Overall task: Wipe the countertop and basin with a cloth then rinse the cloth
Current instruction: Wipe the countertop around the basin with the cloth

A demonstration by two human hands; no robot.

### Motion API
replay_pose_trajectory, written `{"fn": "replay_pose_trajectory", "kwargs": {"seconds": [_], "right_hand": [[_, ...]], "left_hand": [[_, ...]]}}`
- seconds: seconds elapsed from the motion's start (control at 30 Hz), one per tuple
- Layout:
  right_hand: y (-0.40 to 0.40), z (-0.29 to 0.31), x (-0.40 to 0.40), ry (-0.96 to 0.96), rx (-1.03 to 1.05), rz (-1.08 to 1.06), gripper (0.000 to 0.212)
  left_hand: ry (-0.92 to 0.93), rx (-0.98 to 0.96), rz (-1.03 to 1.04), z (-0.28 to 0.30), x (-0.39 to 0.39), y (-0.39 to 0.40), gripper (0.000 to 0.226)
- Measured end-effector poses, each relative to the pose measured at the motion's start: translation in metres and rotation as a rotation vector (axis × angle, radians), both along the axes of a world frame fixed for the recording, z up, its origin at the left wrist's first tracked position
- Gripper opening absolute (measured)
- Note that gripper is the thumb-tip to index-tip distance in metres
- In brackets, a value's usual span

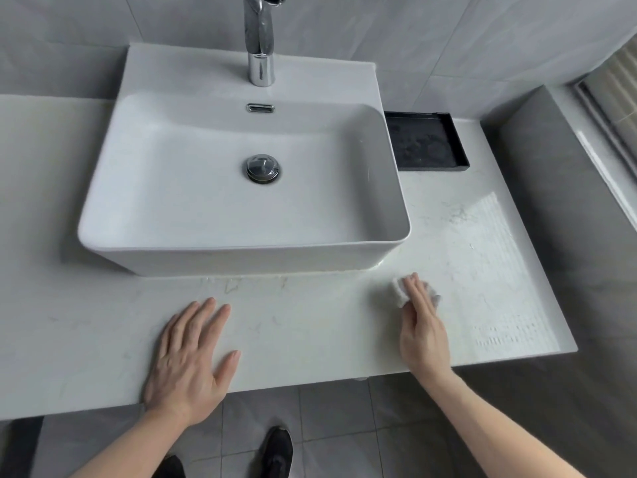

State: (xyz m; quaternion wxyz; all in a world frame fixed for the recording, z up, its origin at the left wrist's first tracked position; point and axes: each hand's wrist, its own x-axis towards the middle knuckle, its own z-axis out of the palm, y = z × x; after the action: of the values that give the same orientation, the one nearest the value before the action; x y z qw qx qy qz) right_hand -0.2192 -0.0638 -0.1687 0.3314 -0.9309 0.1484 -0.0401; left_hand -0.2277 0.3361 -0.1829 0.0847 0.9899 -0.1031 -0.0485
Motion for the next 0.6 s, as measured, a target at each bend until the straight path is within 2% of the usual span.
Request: {"fn": "replay_pose_trajectory", "kwargs": {"seconds": [0.17, 0.3, 0.43, 0.5, 0.6], "right_hand": [[0.12, 0.006, 0.006, -0.083, 0.118, 0.399, 0.048], [0.18, -0.005, 0.032, -0.099, 0.063, 0.553, 0.047], [0.174, -0.021, 0.03, -0.062, -0.185, 0.565, 0.05], [0.149, -0.023, 0.02, -0.054, -0.23, 0.522, 0.052], [0.101, -0.022, 0.007, -0.065, -0.2, 0.33, 0.047]], "left_hand": [[0.007, 0.015, -0.004, 0.0, 0.0, 0.001, 0.075], [-0.02, -0.008, -0.001, -0.001, -0.001, -0.001, 0.072], [-0.019, -0.011, -0.001, -0.001, -0.001, 0.0, 0.075], [-0.012, -0.005, 0.001, 0.0, 0.0, 0.0, 0.075], [0.009, 0.002, 0.006, 0.0, -0.001, 0.001, 0.075]]}}
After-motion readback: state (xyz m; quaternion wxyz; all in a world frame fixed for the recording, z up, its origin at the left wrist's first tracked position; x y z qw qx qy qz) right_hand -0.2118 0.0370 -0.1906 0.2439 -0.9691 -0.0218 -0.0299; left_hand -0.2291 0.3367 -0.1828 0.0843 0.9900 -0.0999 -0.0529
